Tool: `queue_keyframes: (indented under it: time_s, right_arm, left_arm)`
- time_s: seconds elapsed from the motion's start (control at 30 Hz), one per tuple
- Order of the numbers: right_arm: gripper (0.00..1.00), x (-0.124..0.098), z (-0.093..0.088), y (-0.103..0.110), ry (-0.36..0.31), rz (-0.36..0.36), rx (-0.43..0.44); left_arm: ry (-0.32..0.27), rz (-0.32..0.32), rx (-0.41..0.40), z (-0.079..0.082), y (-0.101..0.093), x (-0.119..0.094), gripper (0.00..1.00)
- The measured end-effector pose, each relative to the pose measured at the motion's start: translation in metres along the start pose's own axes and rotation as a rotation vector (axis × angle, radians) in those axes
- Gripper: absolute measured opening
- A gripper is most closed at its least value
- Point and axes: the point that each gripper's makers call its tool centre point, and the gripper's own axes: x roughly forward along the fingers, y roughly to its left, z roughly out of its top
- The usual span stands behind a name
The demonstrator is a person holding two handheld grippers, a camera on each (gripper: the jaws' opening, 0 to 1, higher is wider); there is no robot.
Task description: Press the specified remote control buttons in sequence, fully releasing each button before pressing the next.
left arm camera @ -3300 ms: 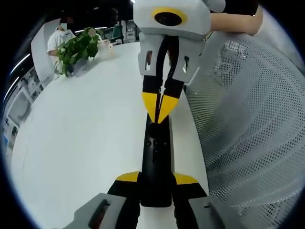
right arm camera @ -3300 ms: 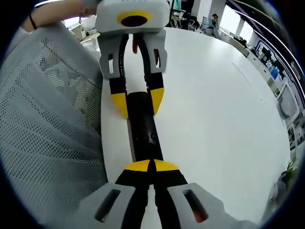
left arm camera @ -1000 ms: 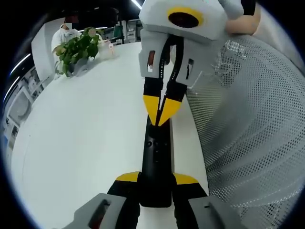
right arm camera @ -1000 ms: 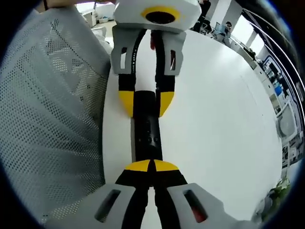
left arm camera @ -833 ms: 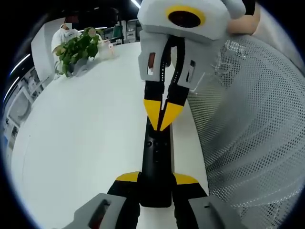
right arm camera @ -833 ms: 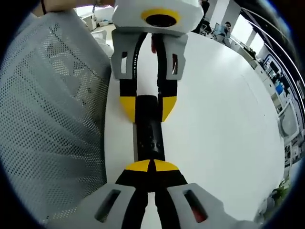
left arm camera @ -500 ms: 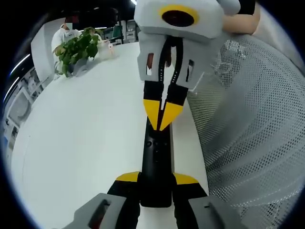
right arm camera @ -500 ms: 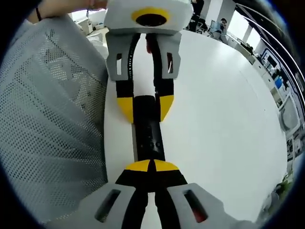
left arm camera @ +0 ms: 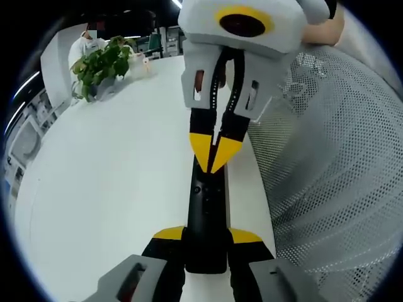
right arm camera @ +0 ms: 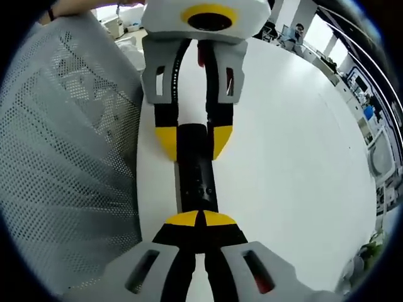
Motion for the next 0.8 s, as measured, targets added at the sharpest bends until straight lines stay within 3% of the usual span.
queue_keyframes:
  time_s: [0.53,0.8]
  right_arm:
    - [0.00,0.000,0.001,0.000,-0.035,0.014,0.050]
    - [0.00,-0.001,0.014,0.003,-0.092,0.030,0.067]
  left_arm:
    - [-0.003,0.003,-0.007,0.000,0.000,0.000,0.25]
    - [-0.004,0.002,-0.008,0.000,0.000,0.001,0.25]
